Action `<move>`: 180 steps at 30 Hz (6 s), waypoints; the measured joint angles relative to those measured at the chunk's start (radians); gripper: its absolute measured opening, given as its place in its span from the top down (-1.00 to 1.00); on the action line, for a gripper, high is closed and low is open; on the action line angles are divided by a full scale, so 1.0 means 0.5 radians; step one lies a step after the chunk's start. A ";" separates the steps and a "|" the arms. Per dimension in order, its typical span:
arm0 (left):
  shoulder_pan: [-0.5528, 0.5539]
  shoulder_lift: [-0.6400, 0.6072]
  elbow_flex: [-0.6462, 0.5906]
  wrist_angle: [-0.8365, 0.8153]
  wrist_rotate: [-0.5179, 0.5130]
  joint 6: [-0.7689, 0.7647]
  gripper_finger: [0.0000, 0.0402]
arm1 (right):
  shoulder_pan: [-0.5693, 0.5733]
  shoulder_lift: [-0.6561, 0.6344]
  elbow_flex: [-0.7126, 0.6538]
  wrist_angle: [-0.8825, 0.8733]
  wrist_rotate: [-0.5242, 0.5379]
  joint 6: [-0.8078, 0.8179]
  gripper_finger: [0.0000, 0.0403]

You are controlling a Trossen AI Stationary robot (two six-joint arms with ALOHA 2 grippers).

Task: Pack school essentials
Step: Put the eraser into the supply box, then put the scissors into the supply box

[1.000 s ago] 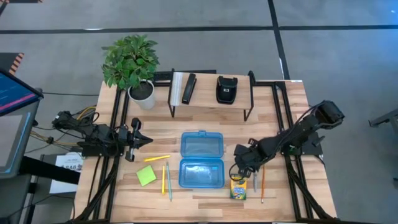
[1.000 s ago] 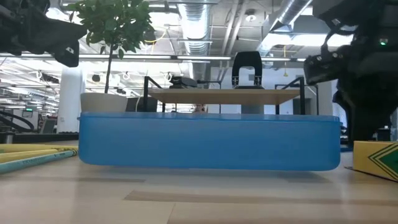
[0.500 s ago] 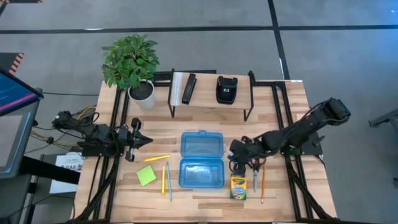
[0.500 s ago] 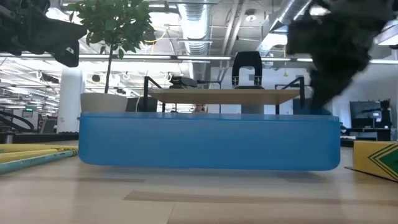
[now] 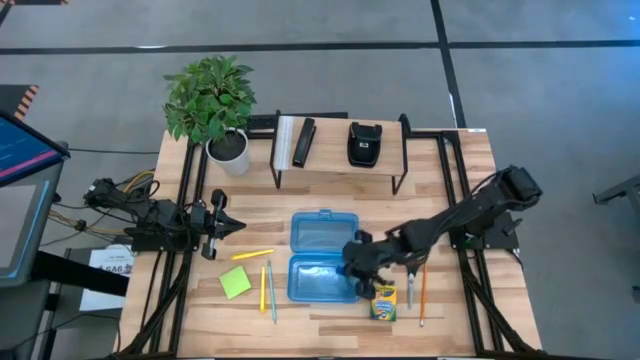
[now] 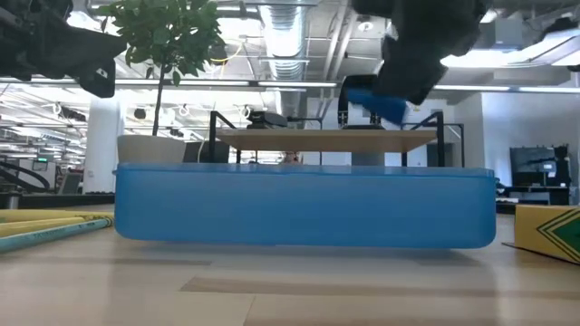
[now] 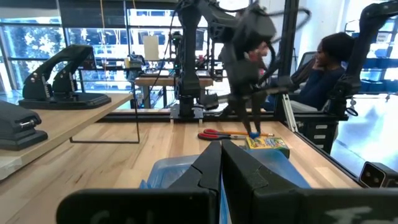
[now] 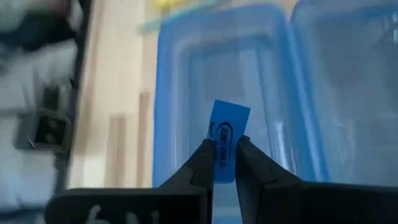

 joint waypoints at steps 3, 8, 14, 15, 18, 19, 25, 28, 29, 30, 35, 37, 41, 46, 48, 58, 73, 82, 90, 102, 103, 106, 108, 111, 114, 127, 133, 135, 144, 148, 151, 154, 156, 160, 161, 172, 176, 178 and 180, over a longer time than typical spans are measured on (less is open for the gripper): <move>-0.001 0.000 0.000 -0.001 -0.001 -0.001 1.00 | -0.001 0.149 0.140 -0.169 -0.011 -0.046 0.74; 0.000 0.001 0.000 -0.001 0.000 0.000 1.00 | -0.009 0.326 0.261 -0.370 -0.012 -0.099 0.71; 0.000 0.001 0.000 0.000 0.000 -0.001 1.00 | -0.024 0.392 0.306 -0.421 -0.044 -0.103 0.52; 0.000 0.001 0.001 -0.001 0.000 -0.001 1.00 | -0.024 0.392 0.306 -0.415 -0.044 -0.103 0.48; -0.001 0.001 0.001 -0.001 0.000 0.000 1.00 | -0.024 0.377 0.305 -0.435 -0.044 -0.102 0.34; -0.001 0.001 0.000 -0.001 -0.001 -0.001 1.00 | -0.024 0.369 0.305 -0.432 -0.044 -0.101 0.29; 0.000 0.001 0.000 0.000 0.000 0.000 1.00 | -0.034 0.340 0.306 -0.457 -0.045 -0.097 0.05; 0.000 0.001 0.000 0.000 0.000 -0.001 1.00 | -0.047 0.326 0.304 -0.546 -0.047 -0.085 -0.01; 0.000 0.001 0.000 0.000 0.000 -0.001 1.00 | -0.050 0.318 0.305 -0.552 -0.047 -0.073 -0.01; -0.001 0.001 0.000 -0.001 0.000 -0.001 1.00 | -0.056 0.316 0.306 -0.554 -0.047 -0.067 -0.02; 0.000 0.001 0.000 -0.001 0.000 0.000 1.00 | -0.062 0.271 0.306 -0.609 -0.047 -0.064 0.03; -0.001 0.001 0.000 0.000 -0.001 0.000 1.00 | -0.061 0.227 0.305 -0.656 -0.047 -0.060 0.05; 0.000 0.001 0.000 0.000 0.000 -0.001 1.00 | -0.041 0.130 0.306 -0.718 -0.039 -0.031 0.08; -0.001 0.001 0.001 0.000 0.000 0.000 1.00 | 0.024 -0.021 0.305 -0.816 0.132 -0.003 0.10; -0.001 0.001 0.000 -0.001 0.000 -0.001 1.00 | 0.056 -0.066 0.305 -0.871 0.224 0.038 0.10; -0.001 0.001 0.000 -0.001 0.000 -0.001 1.00 | 0.236 -0.191 0.235 -1.047 0.462 0.232 0.14; 0.000 0.001 0.000 -0.001 0.000 -0.001 1.00 | 0.273 -0.520 -0.088 -1.029 0.552 0.473 0.29; 0.000 0.001 0.000 0.000 0.000 0.000 1.00 | 0.345 -0.754 -0.342 -0.867 0.603 0.641 0.34; -0.001 0.001 0.001 0.000 0.000 -0.001 1.00 | 0.395 -0.755 -0.430 -0.866 0.646 0.758 0.34; 0.000 0.001 0.000 -0.001 -0.001 -0.001 1.00 | 0.560 -0.754 -0.681 -0.786 0.698 1.179 0.35; -0.001 0.001 0.000 0.000 0.000 -0.001 1.00 | 0.586 -0.754 -0.682 -0.788 0.698 1.220 0.36; 0.000 0.001 0.000 -0.001 -0.001 -0.001 1.00 | 0.673 -0.754 -0.682 -0.791 0.676 1.363 0.36; -0.001 0.001 0.000 0.000 -0.001 -0.009 1.00 | 0.718 -0.754 -0.682 -0.820 0.634 1.498 0.36; 0.000 0.001 0.000 0.000 0.000 -0.100 1.00 | 0.752 -0.754 -0.682 -0.919 0.597 1.807 0.36; -0.001 0.001 0.000 -0.001 -0.002 -0.189 1.00 | 0.772 -0.753 -0.682 -1.039 0.558 2.030 0.36; -0.001 0.001 0.000 0.019 -0.297 -0.468 1.00 | 0.732 -0.753 -0.682 -1.232 0.386 2.160 0.36; 0.000 0.001 0.000 0.059 -0.359 -0.466 1.00 | 0.686 -0.753 -0.682 -1.233 0.292 2.162 0.36; -0.001 0.001 0.000 0.078 -0.358 -0.466 1.00 | 0.668 -0.753 -0.682 -1.232 0.286 2.158 0.36; 0.000 0.000 0.000 0.105 -0.290 -0.466 1.00 | 0.652 -0.753 -0.578 -1.405 0.204 2.158 0.36; -0.001 0.000 0.000 0.107 -0.256 -0.456 1.00 | 0.672 -0.754 -0.534 -1.391 0.215 2.207 0.36; 0.000 0.000 0.000 0.108 -0.256 -0.416 1.00 | 0.687 -0.754 -0.549 -1.310 0.214 2.273 0.36; 0.000 0.000 0.000 0.108 -0.256 -0.415 1.00 | 0.707 -0.752 -0.580 -1.290 0.213 2.363 0.34; 0.000 0.000 0.000 0.108 -0.255 -0.415 1.00 | 0.728 -0.752 -0.593 -1.306 0.213 2.420 0.28; -0.001 0.000 0.000 0.108 -0.253 -0.415 1.00 | 0.782 -0.752 -0.615 -1.277 0.213 2.538 0.06; 0.000 0.000 0.000 0.108 -0.253 -0.415 1.00 | 0.792 -0.751 -0.625 -1.273 0.213 2.570 -0.01; -0.001 0.000 0.000 0.108 -0.254 -0.416 1.00 | 0.737 -0.585 -0.629 -1.186 0.219 2.749 -0.32; 0.000 0.000 0.000 0.108 -0.254 -0.417 1.00 | 0.691 -0.494 -0.628 -1.043 0.218 2.739 -0.32; 0.000 0.000 0.000 0.108 -0.254 -0.417 1.00 | 0.669 -0.448 -0.628 -1.012 0.217 2.736 -0.32; 0.000 0.000 0.000 0.108 -0.254 -0.417 1.00 | 0.656 -0.407 -0.628 -0.992 0.183 2.729 -0.32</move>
